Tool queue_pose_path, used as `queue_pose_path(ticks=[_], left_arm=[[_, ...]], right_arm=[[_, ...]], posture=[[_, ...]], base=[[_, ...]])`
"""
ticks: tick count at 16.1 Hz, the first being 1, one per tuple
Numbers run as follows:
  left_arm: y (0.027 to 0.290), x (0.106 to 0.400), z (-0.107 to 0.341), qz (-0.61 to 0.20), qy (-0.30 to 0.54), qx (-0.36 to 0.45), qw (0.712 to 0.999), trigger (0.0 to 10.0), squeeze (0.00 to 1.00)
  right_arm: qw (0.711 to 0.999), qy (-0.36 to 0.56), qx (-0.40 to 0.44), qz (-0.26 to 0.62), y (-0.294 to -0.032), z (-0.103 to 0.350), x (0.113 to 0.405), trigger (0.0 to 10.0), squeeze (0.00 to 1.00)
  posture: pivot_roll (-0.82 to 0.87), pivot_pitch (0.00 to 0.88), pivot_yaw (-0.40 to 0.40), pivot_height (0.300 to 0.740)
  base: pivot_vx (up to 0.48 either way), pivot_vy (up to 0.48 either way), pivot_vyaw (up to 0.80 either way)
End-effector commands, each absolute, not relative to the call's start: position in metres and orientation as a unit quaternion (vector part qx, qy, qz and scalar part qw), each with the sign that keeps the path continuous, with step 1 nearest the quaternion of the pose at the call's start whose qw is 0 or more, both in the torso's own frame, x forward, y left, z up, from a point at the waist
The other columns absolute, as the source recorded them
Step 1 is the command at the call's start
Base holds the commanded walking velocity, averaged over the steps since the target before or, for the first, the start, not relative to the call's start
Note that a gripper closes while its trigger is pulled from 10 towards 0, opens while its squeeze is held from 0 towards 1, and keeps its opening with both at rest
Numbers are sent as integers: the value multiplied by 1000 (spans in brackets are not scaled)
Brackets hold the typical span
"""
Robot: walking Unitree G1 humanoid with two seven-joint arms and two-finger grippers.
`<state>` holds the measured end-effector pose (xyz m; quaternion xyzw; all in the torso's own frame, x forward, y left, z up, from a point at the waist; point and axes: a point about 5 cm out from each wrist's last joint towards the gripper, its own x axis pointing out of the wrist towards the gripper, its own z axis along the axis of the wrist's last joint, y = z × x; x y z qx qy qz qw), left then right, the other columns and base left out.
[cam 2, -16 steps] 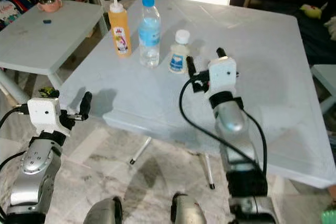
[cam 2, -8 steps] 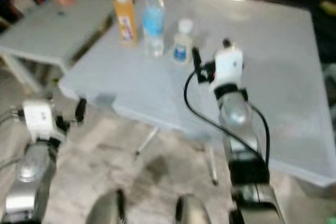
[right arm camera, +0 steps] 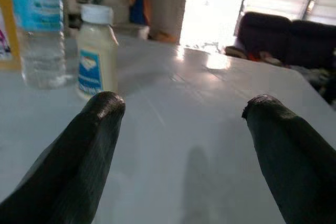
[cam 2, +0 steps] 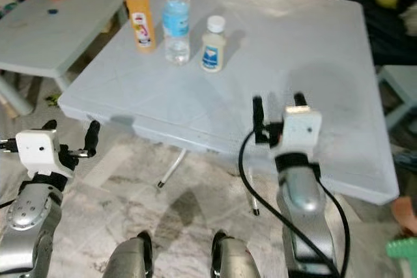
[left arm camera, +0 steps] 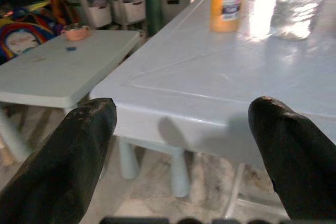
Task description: Restocking fridge
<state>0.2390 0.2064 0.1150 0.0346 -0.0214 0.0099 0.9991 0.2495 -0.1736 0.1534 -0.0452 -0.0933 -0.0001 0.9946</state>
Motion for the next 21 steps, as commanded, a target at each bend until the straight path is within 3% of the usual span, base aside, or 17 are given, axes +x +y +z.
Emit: queue_pose_path(ticks=[1,15,21], left_arm=[[202,241,117,-4,-26,31,999,10000,0],[200,247,117,-9,-32,27,999,10000,0],[204,245,115,7,-32,32,999,10000,0]], right_arm=[[993,-108,-51,-12,-179,164,247,10000,0],[991,-114,-66,9,-174,174,257,10000,0],[990,-120,-71,35,-167,175,257,10000,0]], posture=[[-47,80,4,740],[-54,60,-2,740],[-52,67,-5,740]], base=[[379,0,0],[455,0,0],[0,0,0]])
